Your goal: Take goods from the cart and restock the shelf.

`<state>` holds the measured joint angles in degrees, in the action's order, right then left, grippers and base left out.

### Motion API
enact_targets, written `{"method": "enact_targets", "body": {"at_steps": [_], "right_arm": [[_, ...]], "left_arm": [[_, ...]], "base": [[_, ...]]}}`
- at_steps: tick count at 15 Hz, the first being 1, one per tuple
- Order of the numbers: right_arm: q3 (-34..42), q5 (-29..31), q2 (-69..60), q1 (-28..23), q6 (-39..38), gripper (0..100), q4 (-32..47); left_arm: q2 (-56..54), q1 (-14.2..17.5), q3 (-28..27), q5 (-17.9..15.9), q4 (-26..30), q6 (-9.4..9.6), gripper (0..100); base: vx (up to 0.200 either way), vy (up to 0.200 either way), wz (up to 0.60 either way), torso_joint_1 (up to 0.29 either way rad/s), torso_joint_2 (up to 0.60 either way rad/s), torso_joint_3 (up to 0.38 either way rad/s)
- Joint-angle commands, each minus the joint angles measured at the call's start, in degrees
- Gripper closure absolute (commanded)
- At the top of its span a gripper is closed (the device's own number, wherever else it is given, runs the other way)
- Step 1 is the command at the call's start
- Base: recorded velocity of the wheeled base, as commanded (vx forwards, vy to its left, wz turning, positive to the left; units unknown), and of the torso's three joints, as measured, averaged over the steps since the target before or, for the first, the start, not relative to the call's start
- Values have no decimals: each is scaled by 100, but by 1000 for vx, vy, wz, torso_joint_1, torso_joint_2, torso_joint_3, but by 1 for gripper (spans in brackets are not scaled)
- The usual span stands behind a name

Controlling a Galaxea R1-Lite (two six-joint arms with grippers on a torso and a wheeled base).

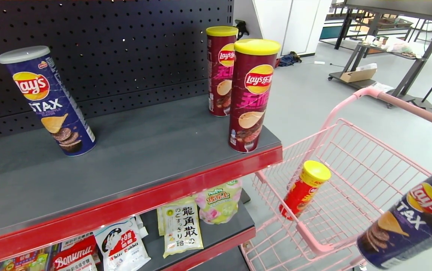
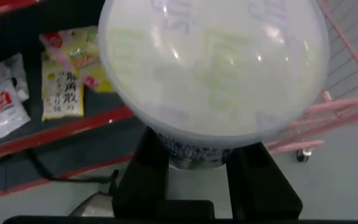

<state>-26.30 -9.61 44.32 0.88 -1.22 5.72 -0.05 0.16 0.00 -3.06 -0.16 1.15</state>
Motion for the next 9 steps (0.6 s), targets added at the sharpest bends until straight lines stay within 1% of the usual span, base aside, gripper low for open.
{"method": "enact_targets", "body": {"at_steps": [1,3,5,9], "right_arm": [[-288,-129,-899,70,96,100,457],[-227,-173,-891,79,113,100,457],[-104,-156,-926,88,456,100,448],[-69,-200,-794,97,447,100,448]], "left_arm": [[5,2,0,-2,-2,0,0],[5,2,0,-2,-2,0,0],[5,2,0,-2,-2,-9,0],[5,2,0,-2,-2,-9,0]], "base": [[0,0,0,0,0,0],[0,0,0,0,0,0],[0,0,0,0,0,0],[0,0,0,0,0,0]]}}
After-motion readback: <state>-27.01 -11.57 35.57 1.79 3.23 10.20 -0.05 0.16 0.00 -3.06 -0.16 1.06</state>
